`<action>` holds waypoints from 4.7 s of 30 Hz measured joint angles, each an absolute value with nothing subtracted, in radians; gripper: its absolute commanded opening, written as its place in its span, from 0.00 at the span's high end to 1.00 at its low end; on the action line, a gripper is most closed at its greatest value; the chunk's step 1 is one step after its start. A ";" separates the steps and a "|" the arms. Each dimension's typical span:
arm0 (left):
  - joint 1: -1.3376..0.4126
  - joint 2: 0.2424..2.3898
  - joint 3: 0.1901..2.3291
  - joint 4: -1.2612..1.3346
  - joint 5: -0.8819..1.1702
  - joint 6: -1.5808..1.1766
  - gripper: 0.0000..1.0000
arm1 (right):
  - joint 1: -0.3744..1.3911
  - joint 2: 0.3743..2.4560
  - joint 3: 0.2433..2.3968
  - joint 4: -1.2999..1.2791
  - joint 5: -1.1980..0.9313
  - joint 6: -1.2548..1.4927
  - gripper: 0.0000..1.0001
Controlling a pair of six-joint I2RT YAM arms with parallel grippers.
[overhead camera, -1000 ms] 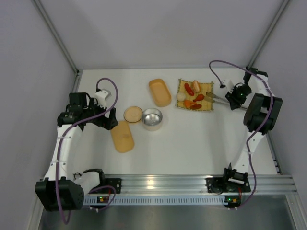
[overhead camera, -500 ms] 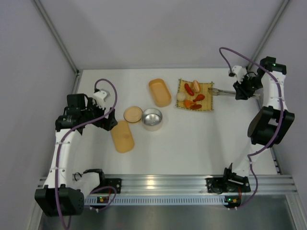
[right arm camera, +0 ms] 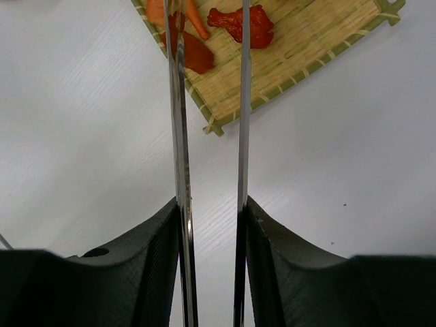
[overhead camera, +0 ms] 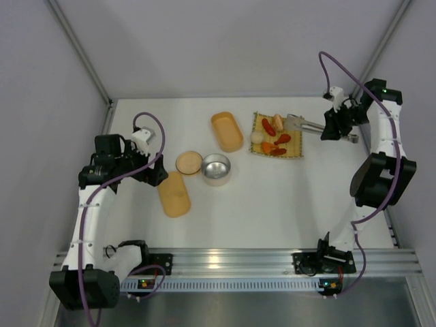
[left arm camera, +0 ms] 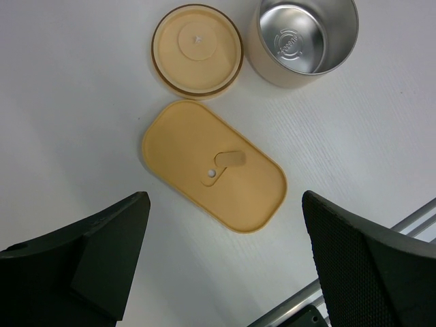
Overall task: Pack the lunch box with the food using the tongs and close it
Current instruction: Pick up the clamp at the center of the board, then pick up the fake food from the plate, then place the fake food in the packing box.
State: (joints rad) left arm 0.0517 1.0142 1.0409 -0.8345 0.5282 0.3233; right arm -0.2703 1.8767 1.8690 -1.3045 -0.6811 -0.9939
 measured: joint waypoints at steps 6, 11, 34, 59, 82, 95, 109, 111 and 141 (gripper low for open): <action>0.052 1.014 1.024 -0.827 0.535 0.310 0.02 | -0.236 1.874 1.860 -1.248 -0.679 -0.839 0.60; 0.052 1.014 1.019 -0.818 0.535 0.305 0.02 | -0.203 1.860 1.816 -1.148 -0.645 -0.705 0.60; 0.052 1.014 0.977 -0.805 0.535 0.299 0.02 | -0.066 1.923 1.750 -0.880 -0.373 -0.421 0.59; 0.052 1.015 0.946 -0.778 0.535 0.292 0.02 | -0.065 1.992 1.769 -0.882 -0.412 -0.335 0.60; 0.052 1.026 0.945 -0.777 0.535 0.290 0.02 | -0.034 1.871 1.707 -0.841 -0.373 -0.218 0.49; 0.052 1.042 0.944 -0.766 0.543 0.287 0.02 | 0.030 1.877 1.663 -0.786 -0.278 -0.213 0.51; 0.052 1.052 0.944 -0.764 0.543 0.287 0.02 | 0.038 1.918 1.649 -0.777 -0.223 -0.213 0.68; 0.052 1.052 0.944 -0.764 0.542 0.287 0.02 | 0.038 1.918 1.649 -0.777 -0.222 -0.212 0.73; 0.052 1.018 0.954 -0.791 0.496 0.260 0.02 | 0.424 1.478 1.445 -0.955 -0.597 -0.420 0.90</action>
State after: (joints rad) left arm 0.0517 1.0176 0.9539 -0.7906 0.4957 0.2600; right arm 0.4236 1.4784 1.4452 -0.9550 -0.5972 -0.4198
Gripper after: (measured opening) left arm 0.983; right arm 0.324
